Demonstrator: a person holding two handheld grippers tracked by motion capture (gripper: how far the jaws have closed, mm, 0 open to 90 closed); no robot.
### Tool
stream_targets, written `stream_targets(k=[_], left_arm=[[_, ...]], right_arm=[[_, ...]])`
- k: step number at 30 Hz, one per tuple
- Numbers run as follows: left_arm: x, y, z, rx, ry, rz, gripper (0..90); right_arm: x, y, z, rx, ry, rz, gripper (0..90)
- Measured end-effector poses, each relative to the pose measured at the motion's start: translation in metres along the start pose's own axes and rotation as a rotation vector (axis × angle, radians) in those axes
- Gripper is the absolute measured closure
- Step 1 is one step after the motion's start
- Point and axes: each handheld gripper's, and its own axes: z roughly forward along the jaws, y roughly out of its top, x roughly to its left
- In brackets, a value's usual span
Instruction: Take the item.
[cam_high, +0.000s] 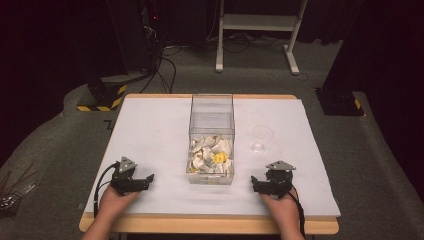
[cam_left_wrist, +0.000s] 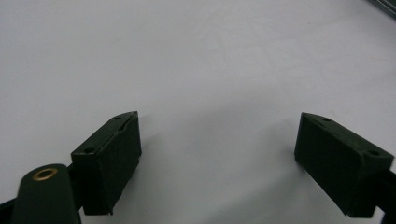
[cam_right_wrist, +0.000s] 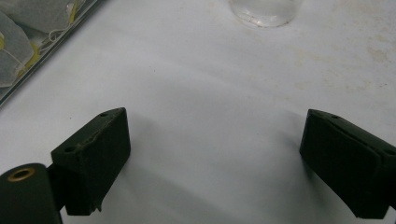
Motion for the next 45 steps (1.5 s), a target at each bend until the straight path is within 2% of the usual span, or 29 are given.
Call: stream_targets(k=[25,28,45], left_arm=[[0.000,0.000,0.000,0.001,0.001,0.000,14.9],[0.000,0.000,0.000,0.001,0.000,0.000,14.9],[0.000,0.000,0.000,0.001,0.000,0.000,14.9]], right_arm=[[-0.001,0.000,-0.001,-0.002,0.006,0.001,8.7],[-0.002,0.000,-0.001,-0.007,0.017,0.009,8.8],[0.000,0.002,-0.014,-0.075,0.027,-0.009,8.9]])
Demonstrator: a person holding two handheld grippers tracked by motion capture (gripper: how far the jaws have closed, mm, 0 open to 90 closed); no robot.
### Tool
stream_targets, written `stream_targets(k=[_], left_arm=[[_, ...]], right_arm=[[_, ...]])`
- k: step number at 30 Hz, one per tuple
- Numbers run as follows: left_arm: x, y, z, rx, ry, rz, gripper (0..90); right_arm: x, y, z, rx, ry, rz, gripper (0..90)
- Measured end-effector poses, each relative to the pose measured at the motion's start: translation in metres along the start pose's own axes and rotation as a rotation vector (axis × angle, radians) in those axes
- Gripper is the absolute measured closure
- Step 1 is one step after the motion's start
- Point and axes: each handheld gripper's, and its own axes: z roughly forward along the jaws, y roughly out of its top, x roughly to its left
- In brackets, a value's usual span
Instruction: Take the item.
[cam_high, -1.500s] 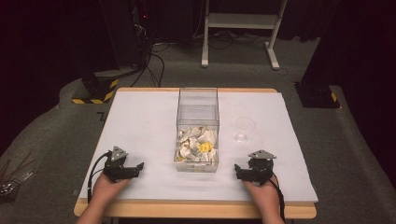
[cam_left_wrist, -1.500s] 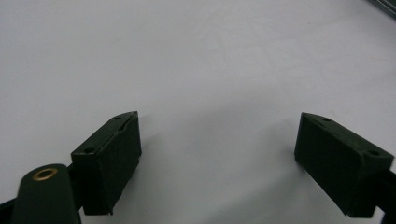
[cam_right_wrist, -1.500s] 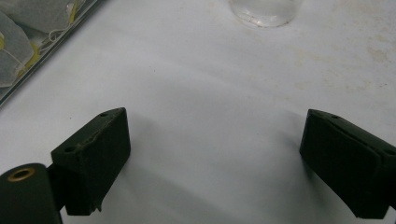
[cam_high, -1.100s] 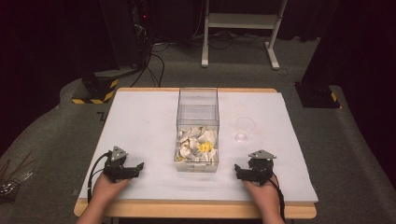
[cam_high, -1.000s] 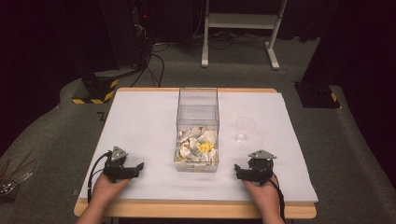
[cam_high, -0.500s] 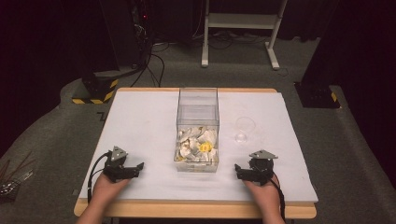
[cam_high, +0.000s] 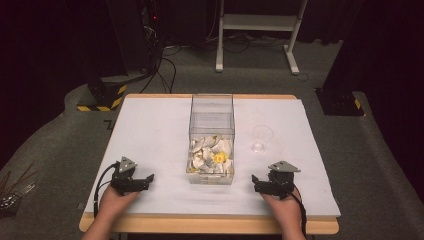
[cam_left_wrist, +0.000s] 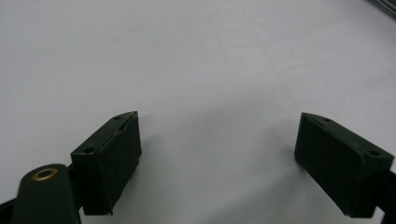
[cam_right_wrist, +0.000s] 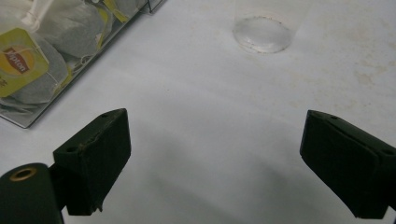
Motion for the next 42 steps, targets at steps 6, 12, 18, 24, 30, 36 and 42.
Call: stream_targets(k=[6,12,18,24,30,36,42], left_arm=[[0.000,0.000,0.000,-0.001,0.000,0.000,14.9],[0.000,0.000,0.000,0.000,0.000,0.000,14.9],[0.000,0.000,0.000,-0.001,0.000,-0.001,14.8],[0.000,0.000,0.000,0.000,0.000,-0.002,14.8],[0.000,0.000,0.000,0.001,0.000,0.000,14.8],[0.000,0.000,0.000,0.003,-0.001,0.003,14.8],[0.000,0.000,0.000,0.000,0.000,-0.002,14.8]], right_arm=[[0.002,0.001,-0.004,-0.042,0.004,-0.014,9.1],[0.004,0.004,-0.010,-0.065,0.001,-0.014,9.2],[0.008,0.007,-0.014,-0.079,0.010,-0.025,9.3],[0.012,0.010,-0.019,-0.100,0.023,-0.027,9.3],[0.015,0.014,-0.021,-0.113,0.033,-0.043,9.5],[0.019,0.021,-0.025,-0.134,0.045,-0.061,9.6],[0.019,0.027,-0.028,-0.148,0.060,-0.054,9.8]])
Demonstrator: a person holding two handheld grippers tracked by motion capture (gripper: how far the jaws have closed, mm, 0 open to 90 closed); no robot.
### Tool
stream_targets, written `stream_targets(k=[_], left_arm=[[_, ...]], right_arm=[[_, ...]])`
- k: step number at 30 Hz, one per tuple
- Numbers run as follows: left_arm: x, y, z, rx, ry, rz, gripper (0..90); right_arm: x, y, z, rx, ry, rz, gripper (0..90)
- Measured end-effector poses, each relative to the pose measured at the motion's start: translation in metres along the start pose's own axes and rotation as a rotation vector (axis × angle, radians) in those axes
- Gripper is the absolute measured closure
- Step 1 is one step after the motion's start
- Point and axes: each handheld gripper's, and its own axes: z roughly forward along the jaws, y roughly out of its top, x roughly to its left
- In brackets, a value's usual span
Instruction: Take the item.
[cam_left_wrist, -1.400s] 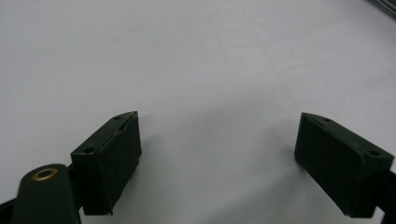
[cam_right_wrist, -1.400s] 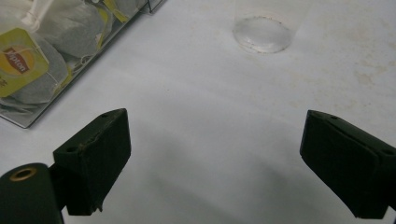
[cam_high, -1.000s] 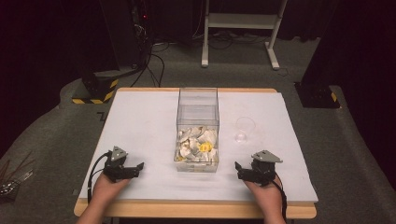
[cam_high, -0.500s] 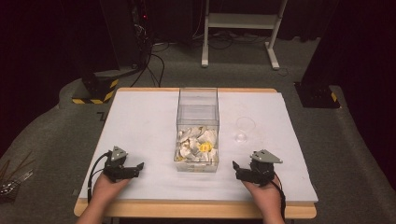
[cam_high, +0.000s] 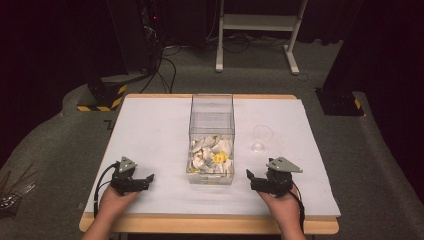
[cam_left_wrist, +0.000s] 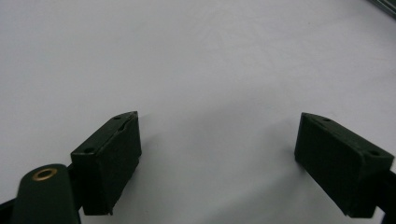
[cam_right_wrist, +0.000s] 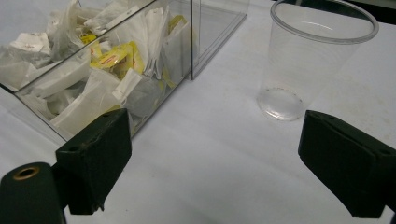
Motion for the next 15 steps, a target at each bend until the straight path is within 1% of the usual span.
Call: stream_targets(k=[3,9,11,14,15], left_arm=[[0.000,0.000,0.000,-0.001,0.001,0.003,14.8],[0.000,0.000,0.000,0.000,0.001,0.002,14.7],[0.000,0.000,0.000,0.000,0.000,0.002,14.8],[0.000,0.000,0.000,0.000,0.002,0.002,14.8],[0.000,0.000,0.000,0.001,0.000,0.001,14.8]], right_arm=[[-0.001,0.000,-0.001,-0.009,0.001,0.002,10.2],[-0.001,0.000,-0.002,-0.008,0.003,0.011,10.6],[0.000,0.000,-0.005,-0.017,0.001,0.002,10.6],[-0.001,0.001,-0.008,-0.029,0.001,0.005,10.8],[-0.002,0.002,-0.011,-0.038,-0.005,0.005,11.2]])
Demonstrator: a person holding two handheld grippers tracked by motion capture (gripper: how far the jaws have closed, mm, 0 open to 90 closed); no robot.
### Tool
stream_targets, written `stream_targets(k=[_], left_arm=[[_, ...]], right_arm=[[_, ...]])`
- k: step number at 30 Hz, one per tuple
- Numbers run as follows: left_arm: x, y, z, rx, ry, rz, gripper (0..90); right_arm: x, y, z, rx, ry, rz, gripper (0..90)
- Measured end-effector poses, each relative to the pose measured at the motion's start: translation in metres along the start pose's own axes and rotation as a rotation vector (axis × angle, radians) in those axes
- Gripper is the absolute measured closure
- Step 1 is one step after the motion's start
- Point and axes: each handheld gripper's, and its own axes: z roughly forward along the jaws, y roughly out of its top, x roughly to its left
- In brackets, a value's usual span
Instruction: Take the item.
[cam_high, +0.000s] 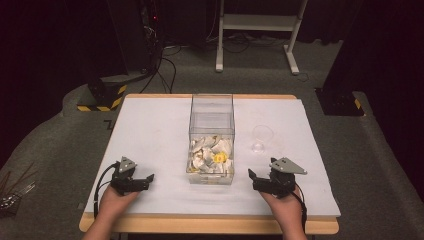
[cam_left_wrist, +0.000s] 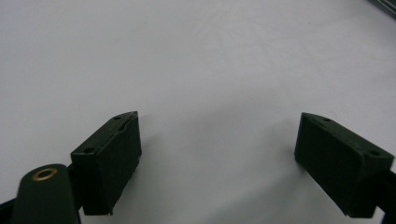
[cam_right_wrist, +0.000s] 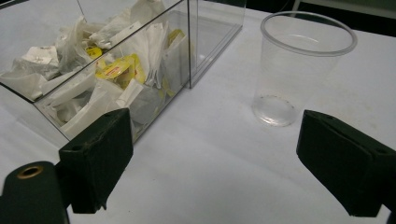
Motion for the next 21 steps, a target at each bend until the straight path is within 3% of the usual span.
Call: stream_targets(k=[7,21], left_arm=[[0.000,0.000,0.000,0.001,-0.001,-0.001,14.7],[0.000,0.000,0.000,0.000,0.000,-0.002,14.8]], right_arm=[[-0.003,0.000,0.000,-0.001,0.001,0.010,11.4],[0.007,0.013,0.000,-0.014,0.024,-0.007,11.6]])
